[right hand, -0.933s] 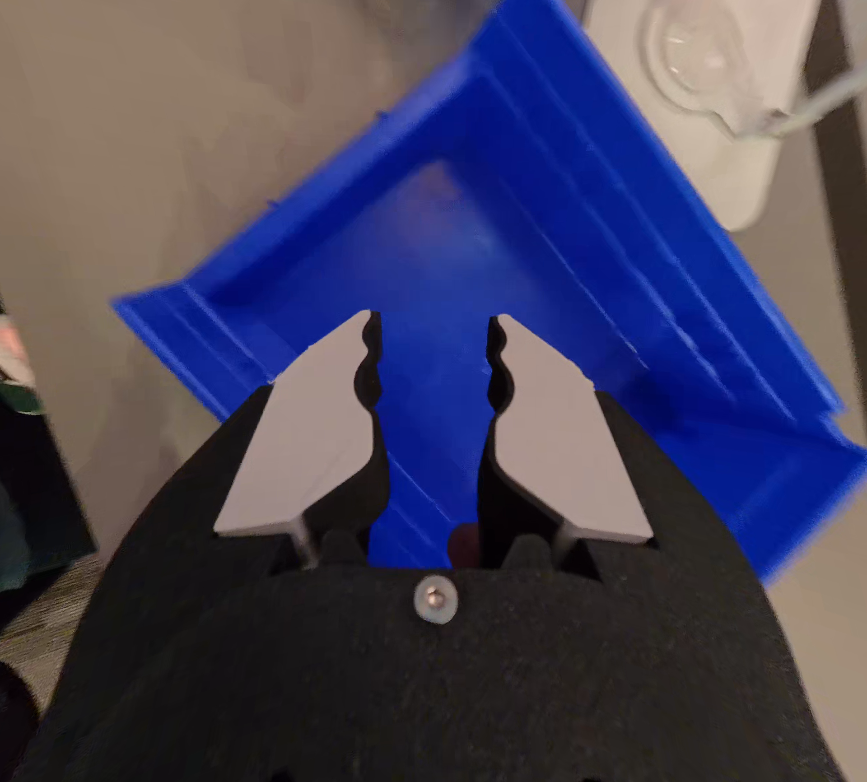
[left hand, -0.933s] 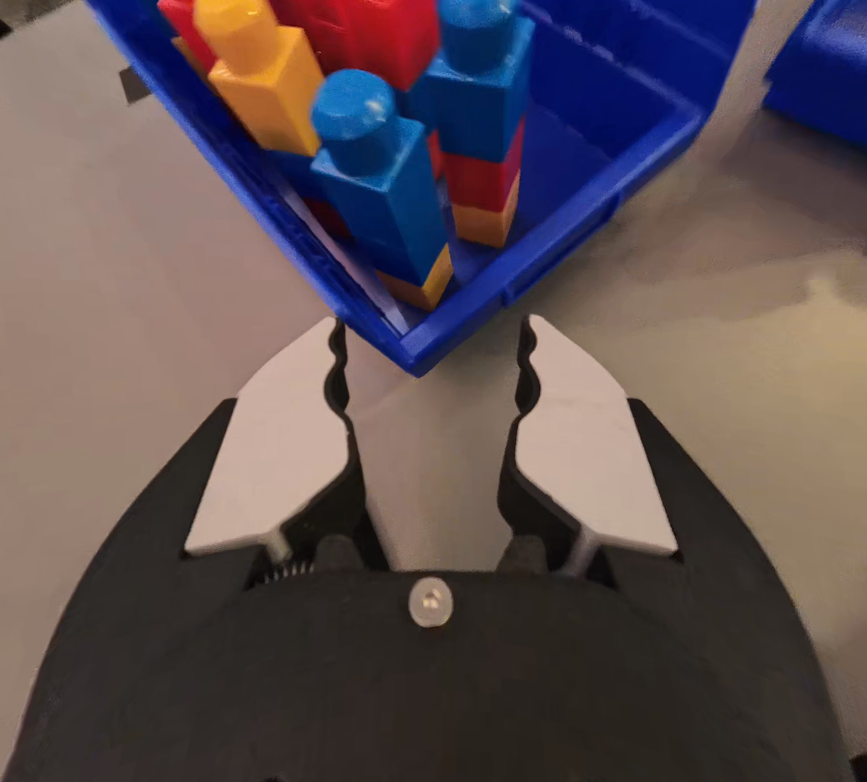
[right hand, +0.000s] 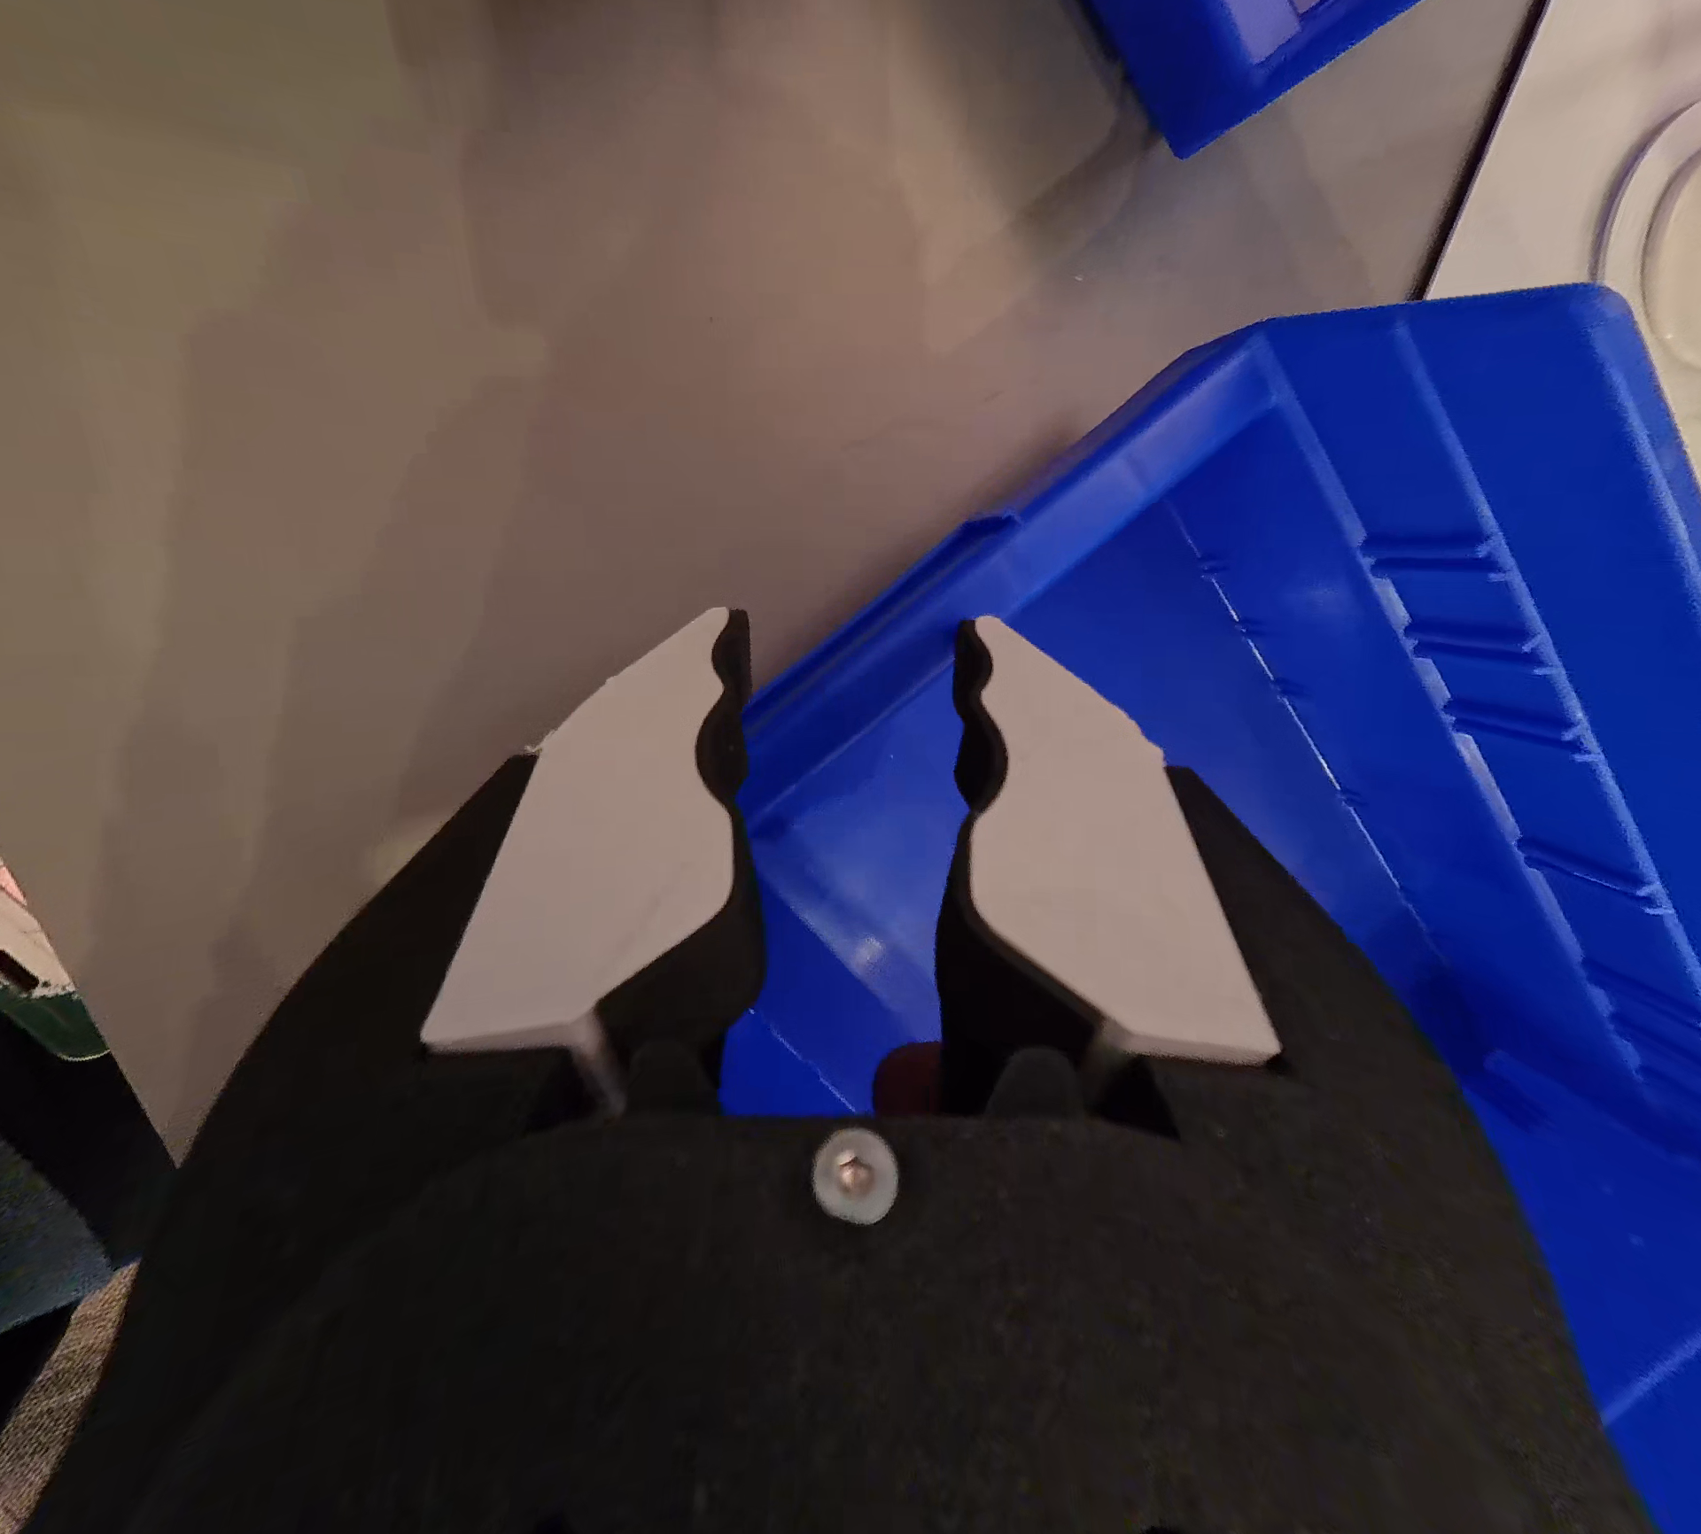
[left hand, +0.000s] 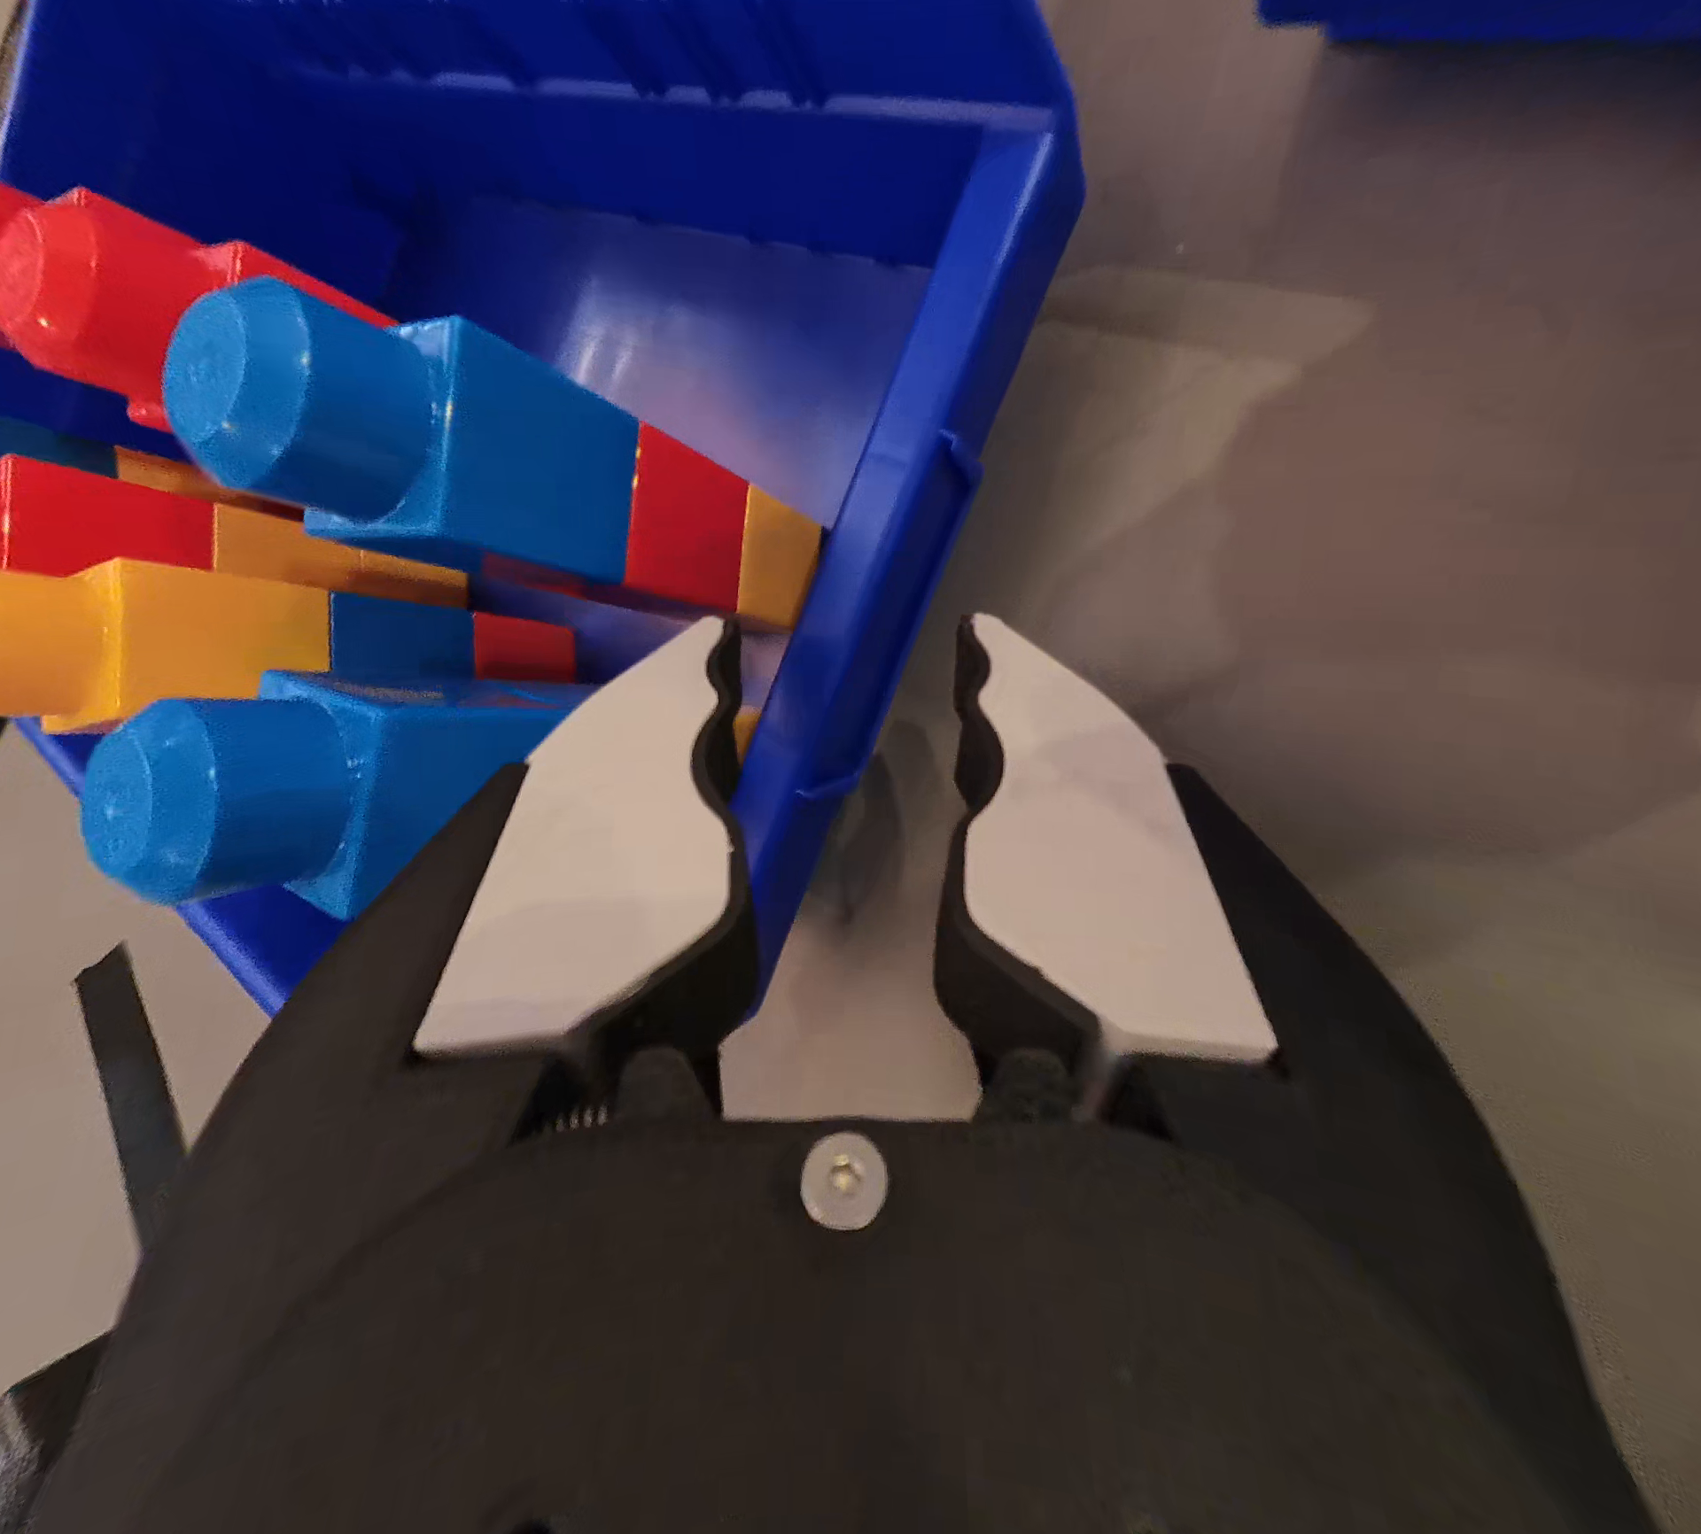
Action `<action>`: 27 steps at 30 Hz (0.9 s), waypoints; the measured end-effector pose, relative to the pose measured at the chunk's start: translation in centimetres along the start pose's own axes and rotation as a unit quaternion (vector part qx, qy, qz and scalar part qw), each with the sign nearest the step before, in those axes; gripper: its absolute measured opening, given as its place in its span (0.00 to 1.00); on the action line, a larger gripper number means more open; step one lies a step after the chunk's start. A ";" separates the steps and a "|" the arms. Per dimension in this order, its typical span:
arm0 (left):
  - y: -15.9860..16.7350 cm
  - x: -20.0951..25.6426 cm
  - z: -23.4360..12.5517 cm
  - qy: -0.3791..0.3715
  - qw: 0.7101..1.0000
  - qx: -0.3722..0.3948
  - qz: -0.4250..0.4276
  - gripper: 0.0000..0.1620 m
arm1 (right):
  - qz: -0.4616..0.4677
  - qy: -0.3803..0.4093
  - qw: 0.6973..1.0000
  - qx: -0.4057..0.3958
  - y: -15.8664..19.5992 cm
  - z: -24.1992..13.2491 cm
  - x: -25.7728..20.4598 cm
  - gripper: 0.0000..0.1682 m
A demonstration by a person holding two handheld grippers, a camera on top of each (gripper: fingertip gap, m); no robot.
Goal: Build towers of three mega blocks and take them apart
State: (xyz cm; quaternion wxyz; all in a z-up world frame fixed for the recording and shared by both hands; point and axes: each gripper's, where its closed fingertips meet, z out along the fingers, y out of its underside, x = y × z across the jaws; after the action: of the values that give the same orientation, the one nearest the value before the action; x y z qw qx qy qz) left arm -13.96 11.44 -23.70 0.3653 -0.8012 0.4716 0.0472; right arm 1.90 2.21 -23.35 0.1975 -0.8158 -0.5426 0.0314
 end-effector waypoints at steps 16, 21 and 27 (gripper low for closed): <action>1.9 -0.5 2.0 -0.020 0.998 -0.048 0.044 0.21 | -0.002 -0.008 0.998 -0.054 2.0 1.0 0.1 0.24; 2.6 -0.8 1.7 -0.013 0.997 -0.053 0.053 0.21 | -0.026 -0.010 0.996 -0.079 4.4 0.2 0.6 0.22; 3.9 -1.6 1.3 0.000 0.996 -0.060 0.063 0.21 | -0.030 -0.017 0.994 -0.101 8.9 -0.9 2.4 0.19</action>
State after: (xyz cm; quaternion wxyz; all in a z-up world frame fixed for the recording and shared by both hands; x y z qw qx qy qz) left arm -17.58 12.29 -26.03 0.3133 -0.7901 0.5176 0.0987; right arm 10.90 1.10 -25.35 0.1060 -0.8145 -0.5701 -0.0159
